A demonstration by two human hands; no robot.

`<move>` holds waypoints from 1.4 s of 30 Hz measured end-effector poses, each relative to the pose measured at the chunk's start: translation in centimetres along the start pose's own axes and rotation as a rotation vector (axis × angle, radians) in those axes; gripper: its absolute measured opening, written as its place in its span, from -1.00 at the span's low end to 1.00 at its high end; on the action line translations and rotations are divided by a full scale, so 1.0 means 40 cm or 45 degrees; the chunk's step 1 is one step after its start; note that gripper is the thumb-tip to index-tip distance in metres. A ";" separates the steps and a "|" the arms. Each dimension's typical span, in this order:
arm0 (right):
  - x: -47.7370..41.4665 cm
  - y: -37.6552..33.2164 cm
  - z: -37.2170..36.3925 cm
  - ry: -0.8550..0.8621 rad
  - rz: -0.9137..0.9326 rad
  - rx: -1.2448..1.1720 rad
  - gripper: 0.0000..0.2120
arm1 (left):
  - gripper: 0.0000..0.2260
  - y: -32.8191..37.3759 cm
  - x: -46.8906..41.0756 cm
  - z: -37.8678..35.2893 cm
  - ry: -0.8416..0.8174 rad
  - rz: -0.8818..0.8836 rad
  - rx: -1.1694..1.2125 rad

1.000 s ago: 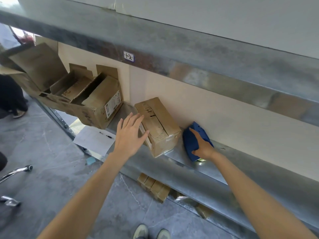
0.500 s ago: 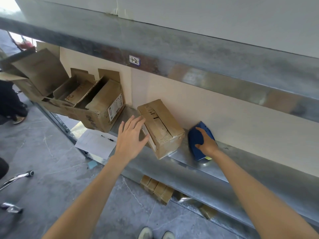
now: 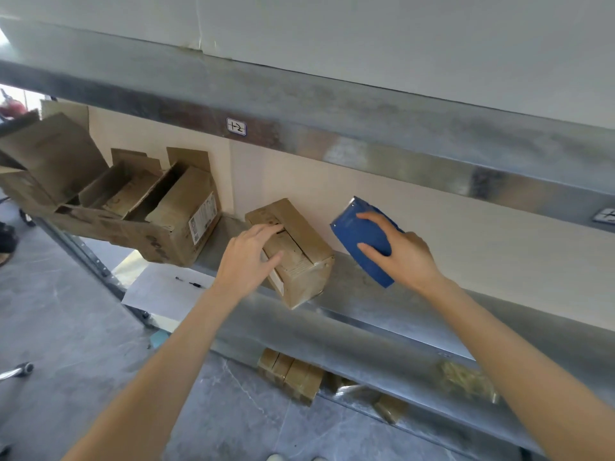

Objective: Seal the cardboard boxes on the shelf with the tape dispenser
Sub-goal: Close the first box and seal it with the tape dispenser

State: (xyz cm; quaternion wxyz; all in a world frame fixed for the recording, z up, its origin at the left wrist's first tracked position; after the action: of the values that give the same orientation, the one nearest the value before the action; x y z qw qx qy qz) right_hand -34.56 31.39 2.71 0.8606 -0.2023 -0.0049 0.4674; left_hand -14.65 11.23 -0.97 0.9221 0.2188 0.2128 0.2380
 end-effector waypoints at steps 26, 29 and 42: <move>0.083 -0.157 -0.021 -0.183 0.851 0.193 -0.54 | -0.72 0.066 0.023 0.029 -0.368 -0.069 0.631; 0.084 -0.154 -0.022 -0.180 0.808 0.148 -0.54 | -0.69 0.060 0.018 0.026 -0.340 -0.047 0.667; 0.071 -0.159 -0.025 -0.475 0.655 -0.151 -0.58 | -0.58 0.054 -0.001 0.013 -0.177 0.161 0.764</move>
State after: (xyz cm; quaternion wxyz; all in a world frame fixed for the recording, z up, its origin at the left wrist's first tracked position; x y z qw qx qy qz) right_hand -27.67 30.27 3.52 0.6854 -0.1576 -0.1383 0.6974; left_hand -15.18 12.75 0.58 0.8121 0.5096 0.1960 0.2058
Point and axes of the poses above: each hand's wrist, its own x-axis away from the middle knuckle, its own z-axis out of the back of the hand, y = z × x, the point moved 4 cm from there along -x, towards the middle knuckle
